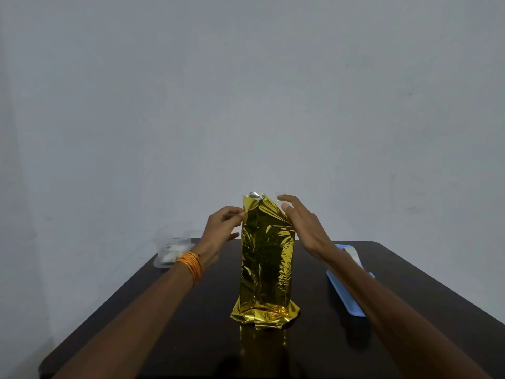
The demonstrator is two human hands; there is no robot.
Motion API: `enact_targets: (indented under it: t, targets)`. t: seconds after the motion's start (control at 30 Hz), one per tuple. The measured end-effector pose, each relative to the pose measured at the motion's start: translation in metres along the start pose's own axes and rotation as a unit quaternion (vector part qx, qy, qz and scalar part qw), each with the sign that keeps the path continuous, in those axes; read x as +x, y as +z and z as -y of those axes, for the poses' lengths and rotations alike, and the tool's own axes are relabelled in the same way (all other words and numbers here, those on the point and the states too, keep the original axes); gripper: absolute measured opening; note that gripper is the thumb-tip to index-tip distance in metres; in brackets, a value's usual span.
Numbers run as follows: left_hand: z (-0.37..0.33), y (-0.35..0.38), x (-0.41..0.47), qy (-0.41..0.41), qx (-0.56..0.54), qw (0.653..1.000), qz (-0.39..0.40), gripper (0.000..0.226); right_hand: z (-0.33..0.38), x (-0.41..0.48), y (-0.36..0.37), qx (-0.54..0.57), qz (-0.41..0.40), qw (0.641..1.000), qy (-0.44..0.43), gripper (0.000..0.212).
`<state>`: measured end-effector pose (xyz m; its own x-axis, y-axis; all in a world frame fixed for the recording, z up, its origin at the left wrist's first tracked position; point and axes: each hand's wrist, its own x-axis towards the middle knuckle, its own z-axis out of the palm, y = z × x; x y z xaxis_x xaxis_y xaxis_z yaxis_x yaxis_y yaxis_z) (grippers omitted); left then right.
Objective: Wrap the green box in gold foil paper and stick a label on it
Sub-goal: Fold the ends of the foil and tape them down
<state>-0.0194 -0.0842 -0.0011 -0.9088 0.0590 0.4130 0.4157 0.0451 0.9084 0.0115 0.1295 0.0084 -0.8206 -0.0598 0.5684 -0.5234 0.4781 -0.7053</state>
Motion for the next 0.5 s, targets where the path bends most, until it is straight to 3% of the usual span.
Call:
enact_targets:
  t: [0.27,0.4,0.5]
  targets:
    - [-0.009,0.014,0.006,0.007,0.015,0.999,0.040,0.020,0.001,0.002,-0.002,0.007,-0.002,1.000,0.003,0.050]
    - [-0.010,0.007,0.019,-0.038,0.001,0.998,0.057,0.019,0.001,0.002,-0.001,0.011,-0.001,1.000,0.004,0.050]
    - [-0.025,0.006,0.029,-0.066,-0.048,0.996,0.033,0.034,0.001,0.002,0.000,0.010,0.001,1.000,0.006,0.051]
